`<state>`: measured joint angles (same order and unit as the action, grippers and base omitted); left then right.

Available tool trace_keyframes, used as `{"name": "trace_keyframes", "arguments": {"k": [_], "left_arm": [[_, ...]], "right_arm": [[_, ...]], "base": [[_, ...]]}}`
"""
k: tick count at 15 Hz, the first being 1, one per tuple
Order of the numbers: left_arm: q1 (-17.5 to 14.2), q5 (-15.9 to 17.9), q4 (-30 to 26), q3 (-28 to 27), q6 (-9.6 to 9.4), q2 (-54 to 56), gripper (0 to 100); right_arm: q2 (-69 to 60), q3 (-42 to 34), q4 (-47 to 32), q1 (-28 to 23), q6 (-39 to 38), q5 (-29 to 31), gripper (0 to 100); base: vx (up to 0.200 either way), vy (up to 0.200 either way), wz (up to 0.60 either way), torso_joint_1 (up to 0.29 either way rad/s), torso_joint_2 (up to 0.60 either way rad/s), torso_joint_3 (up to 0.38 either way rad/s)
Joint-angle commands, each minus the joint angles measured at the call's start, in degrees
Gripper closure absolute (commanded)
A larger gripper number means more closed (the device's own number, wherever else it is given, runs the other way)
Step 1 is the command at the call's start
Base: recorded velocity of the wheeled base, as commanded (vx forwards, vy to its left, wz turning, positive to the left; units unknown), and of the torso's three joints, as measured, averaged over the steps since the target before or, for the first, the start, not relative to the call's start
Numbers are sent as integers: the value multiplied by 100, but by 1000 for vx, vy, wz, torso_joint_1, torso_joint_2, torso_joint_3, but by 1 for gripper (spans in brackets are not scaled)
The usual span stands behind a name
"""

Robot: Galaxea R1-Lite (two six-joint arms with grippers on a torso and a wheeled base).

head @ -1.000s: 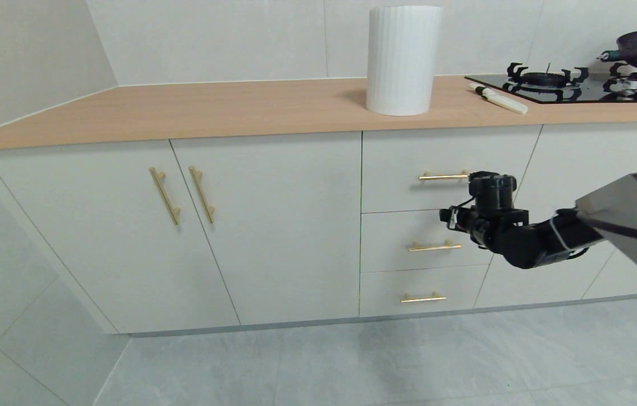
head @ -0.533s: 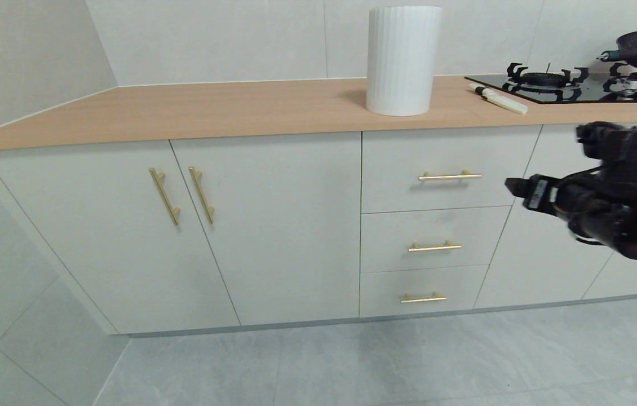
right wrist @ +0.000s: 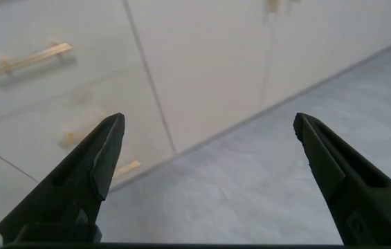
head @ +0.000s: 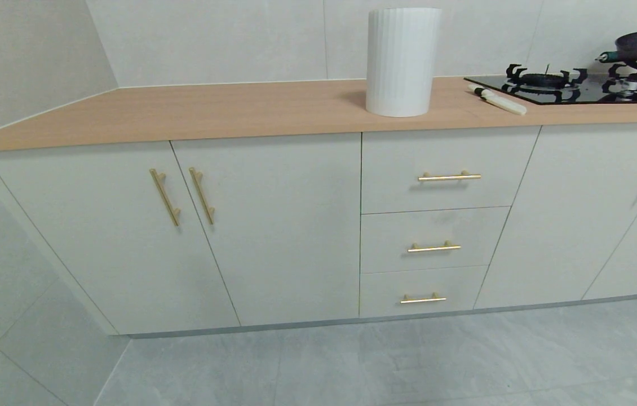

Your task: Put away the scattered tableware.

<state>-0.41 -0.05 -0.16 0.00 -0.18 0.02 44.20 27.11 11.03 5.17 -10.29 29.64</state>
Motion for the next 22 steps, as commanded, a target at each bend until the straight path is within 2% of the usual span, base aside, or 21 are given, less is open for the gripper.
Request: {"name": "trace_keyframes", "arguments": {"k": [1,3,5,7,9,12,13,16,19,22], "left_arm": [[-2,-4,-2,0,1,-2,0],[-2,-4,-2,0,1,-2,0],[-2,-4,7,0,1,-2,0],[-2,-4,7,0,1,-2,0],[-2,-4,7,0,1,-2,0],[-2,-4,-2,0,1,-2,0],[-2,-4,7,0,1,-2,0],[-2,-4,7,0,1,-2,0],[-2,-4,-2,0,1,-2,0],[-2,-4,-2,0,1,-2,0]], "right_arm": [[-2302,-523,-1349,-183,115,-133,0],[-2750,-584,-1727,-209,124,-133,0],[-3673,-936,-2193,-570,220,-169,0],[-4324,-1340,-2184,-587,695,-72,0],[-4420,-1507,-2158,-552,695,394,0],[-4420,-1692,-2070,-552,651,447,0],[-4420,-1850,-1929,-552,669,271,0],[-4420,-2518,-1244,-543,827,-1751,0],[-4420,-2579,-1147,-543,809,-2559,0],[-4420,-2579,-1138,-543,818,-2691,0]], "base": [[0,0,0,0,0,0],[0,0,0,0,0,0],[0,0,0,0,0,0],[0,0,0,0,0,0],[0,0,0,0,0,0],[0,0,0,0,0,0],[0,0,0,0,0,0],[0,0,0,0,0,0],[0,0,0,0,0,0],[0,0,0,0,0,0]]}}
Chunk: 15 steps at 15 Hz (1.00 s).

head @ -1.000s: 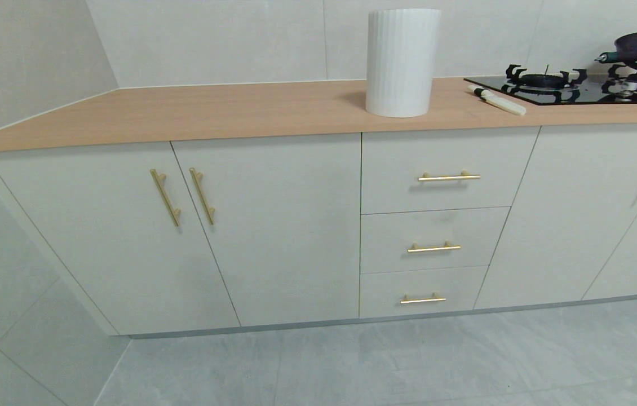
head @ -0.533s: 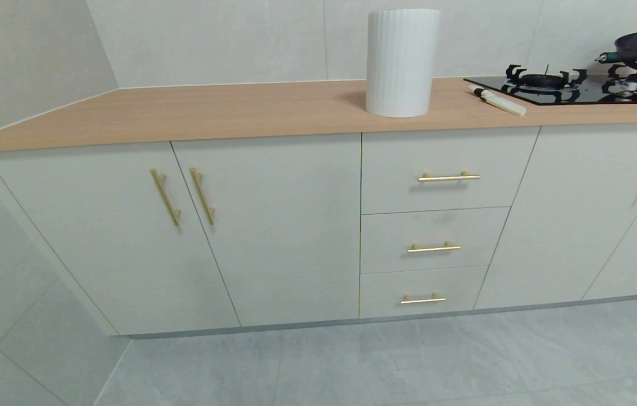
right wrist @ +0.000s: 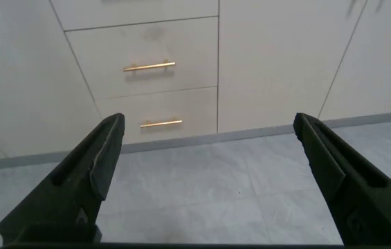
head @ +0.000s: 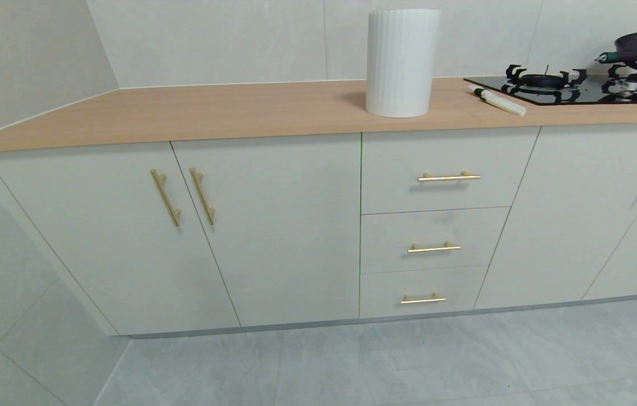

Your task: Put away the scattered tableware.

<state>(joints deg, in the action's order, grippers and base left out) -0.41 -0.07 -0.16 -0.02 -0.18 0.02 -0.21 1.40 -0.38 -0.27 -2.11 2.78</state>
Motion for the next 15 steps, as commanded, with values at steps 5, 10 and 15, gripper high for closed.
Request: {"name": "trace_keyframes", "arguments": {"k": [5,10,15], "left_arm": [[-2,-1,7,2,1,-2,0],[-2,-1,-2,2,-26,-2,0],[-2,-1,-2,2,-34,-2,0]], "right_arm": [[21,-131,-6,9,290,-427,0],[21,-131,38,9,281,-383,0],[21,-131,47,9,246,-375,0]], "base": [[0,0,0,0,0,0],[0,0,0,0,0,0],[0,0,0,0,0,0]]}}
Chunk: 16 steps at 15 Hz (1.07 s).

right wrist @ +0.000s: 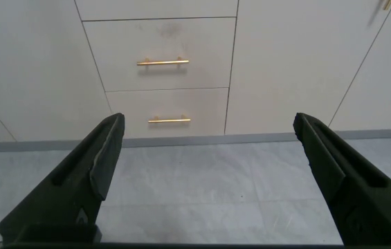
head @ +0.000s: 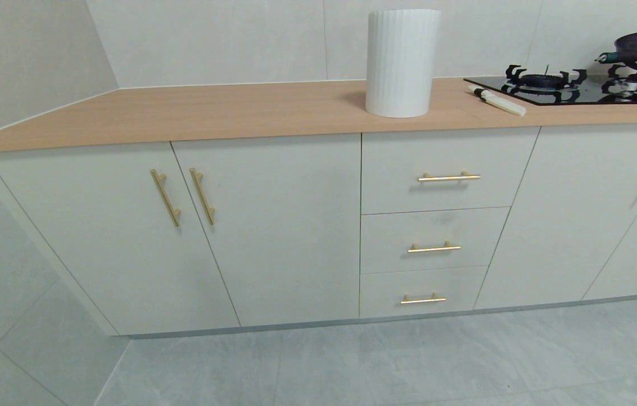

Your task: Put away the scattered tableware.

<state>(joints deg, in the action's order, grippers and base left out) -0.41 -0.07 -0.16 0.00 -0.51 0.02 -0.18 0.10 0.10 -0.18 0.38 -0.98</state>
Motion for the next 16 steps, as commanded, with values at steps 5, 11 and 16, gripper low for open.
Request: {"name": "trace_keyframes", "arguments": {"k": [5,11,16], "left_arm": [[-2,-1,7,0,25,-2,0],[-2,-1,7,0,25,-2,0],[-2,-1,7,0,25,-2,0]], "right_arm": [[18,-1,-10,1,15,-17,0],[18,-1,-10,1,-3,-8,0],[18,-1,-10,1,-3,-8,0]], "base": [[120,0,0,-4,0,2],[200,0,0,3,-1,2],[200,0,0,3,1,2]]}}
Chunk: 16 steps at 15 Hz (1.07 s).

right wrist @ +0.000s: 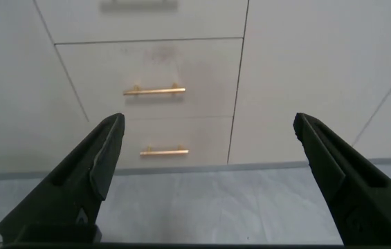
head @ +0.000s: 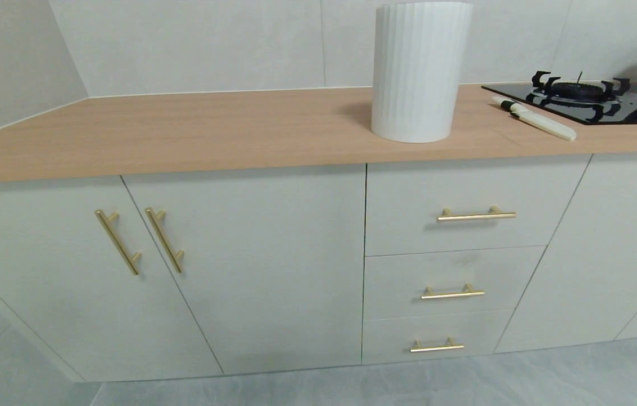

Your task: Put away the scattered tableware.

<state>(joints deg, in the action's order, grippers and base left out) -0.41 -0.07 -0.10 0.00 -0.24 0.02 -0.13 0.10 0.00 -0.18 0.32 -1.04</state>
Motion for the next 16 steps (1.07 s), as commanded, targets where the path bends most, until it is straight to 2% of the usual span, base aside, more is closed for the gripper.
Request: {"name": "trace_keyframes", "arguments": {"k": [1,5,8,16], "left_arm": [[-2,-1,1,0,-2,-2,0],[-2,-1,1,0,-2,-2,0],[-2,-1,1,0,7,-2,0],[-2,-10,1,0,7,-2,0]], "right_arm": [[13,-1,0,1,3,-2,0],[13,-1,0,1,12,-2,0],[13,-1,0,1,3,-2,0],[13,-1,0,1,3,-2,0]], "base": [[200,0,0,2,2,7],[0,0,0,0,0,0],[0,0,600,2,-1,7],[0,0,0,0,0,0]]}}
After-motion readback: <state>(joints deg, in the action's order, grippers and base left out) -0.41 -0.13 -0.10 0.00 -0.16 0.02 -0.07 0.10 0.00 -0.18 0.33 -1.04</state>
